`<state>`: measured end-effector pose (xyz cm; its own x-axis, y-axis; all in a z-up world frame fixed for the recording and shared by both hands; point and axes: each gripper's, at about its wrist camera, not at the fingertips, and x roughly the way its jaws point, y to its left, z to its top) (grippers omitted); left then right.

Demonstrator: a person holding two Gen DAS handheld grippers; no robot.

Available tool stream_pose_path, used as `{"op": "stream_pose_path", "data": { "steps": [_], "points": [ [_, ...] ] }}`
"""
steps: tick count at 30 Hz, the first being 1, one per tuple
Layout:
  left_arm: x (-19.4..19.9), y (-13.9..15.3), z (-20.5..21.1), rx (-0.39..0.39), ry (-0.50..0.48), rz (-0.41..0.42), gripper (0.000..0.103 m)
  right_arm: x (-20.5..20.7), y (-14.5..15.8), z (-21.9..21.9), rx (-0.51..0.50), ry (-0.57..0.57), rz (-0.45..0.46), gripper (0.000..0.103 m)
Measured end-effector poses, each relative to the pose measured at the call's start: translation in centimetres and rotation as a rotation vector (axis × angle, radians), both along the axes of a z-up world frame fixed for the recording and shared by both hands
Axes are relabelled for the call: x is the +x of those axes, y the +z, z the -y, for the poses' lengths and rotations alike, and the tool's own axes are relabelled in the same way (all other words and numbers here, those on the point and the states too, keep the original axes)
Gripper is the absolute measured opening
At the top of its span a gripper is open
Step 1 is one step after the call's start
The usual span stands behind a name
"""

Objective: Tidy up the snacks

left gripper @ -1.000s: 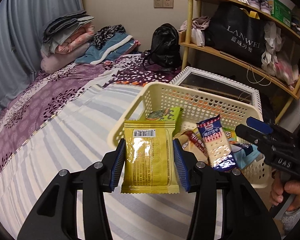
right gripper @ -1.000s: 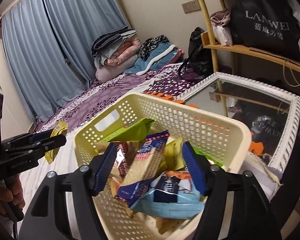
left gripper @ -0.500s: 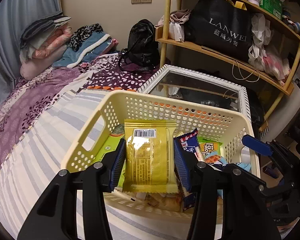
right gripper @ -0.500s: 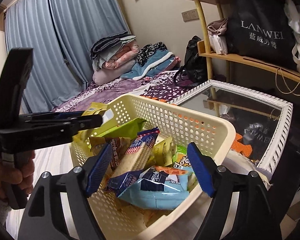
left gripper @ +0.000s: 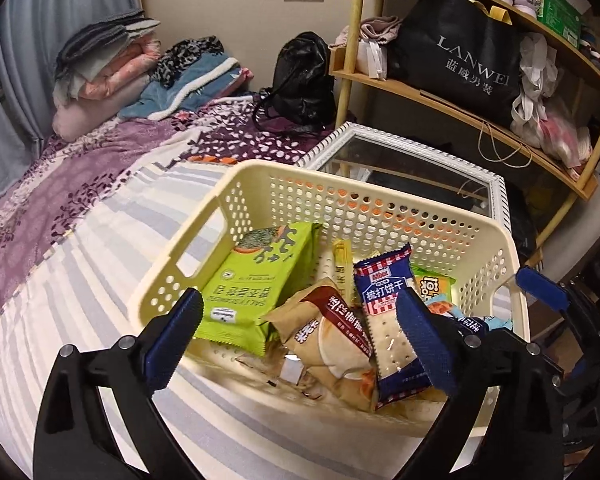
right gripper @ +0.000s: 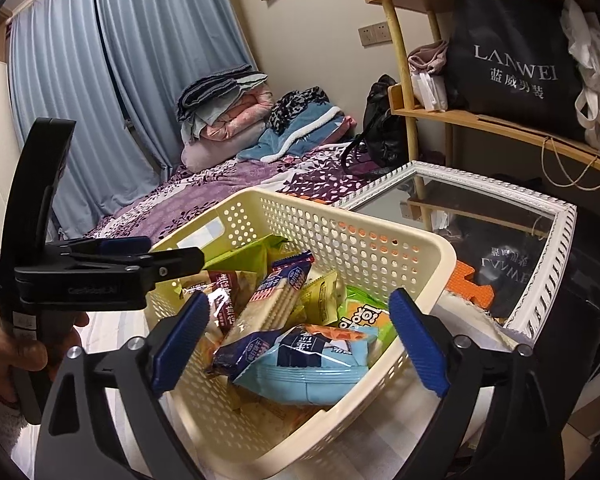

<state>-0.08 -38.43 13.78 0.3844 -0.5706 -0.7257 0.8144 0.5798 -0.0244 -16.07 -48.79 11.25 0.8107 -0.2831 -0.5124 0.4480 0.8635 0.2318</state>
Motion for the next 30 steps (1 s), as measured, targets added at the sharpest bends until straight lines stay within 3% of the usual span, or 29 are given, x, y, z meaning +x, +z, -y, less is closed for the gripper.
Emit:
{"op": "stream_pose_path", "data": {
  "steps": [11, 26, 30],
  "points": [
    [-1.9, 2.0, -3.1, 0.002, 0.048, 0.093, 0.099, -1.1, 1.3, -1.6, -0.012, 0.016, -0.014, 0.098],
    [-5.1, 5.5, -9.1, -0.152, 0.116, 0.198, 0.1, -3.3, 4.2, -6.4, -0.151, -0.008, -0.053, 0.098],
    [-5.6, 5.8, -10.5, -0.16, 0.14, 0.219, 0.1, -3.2, 4.5, -7.6, -0.176, -0.029, -0.081, 0.098]
  ]
}}
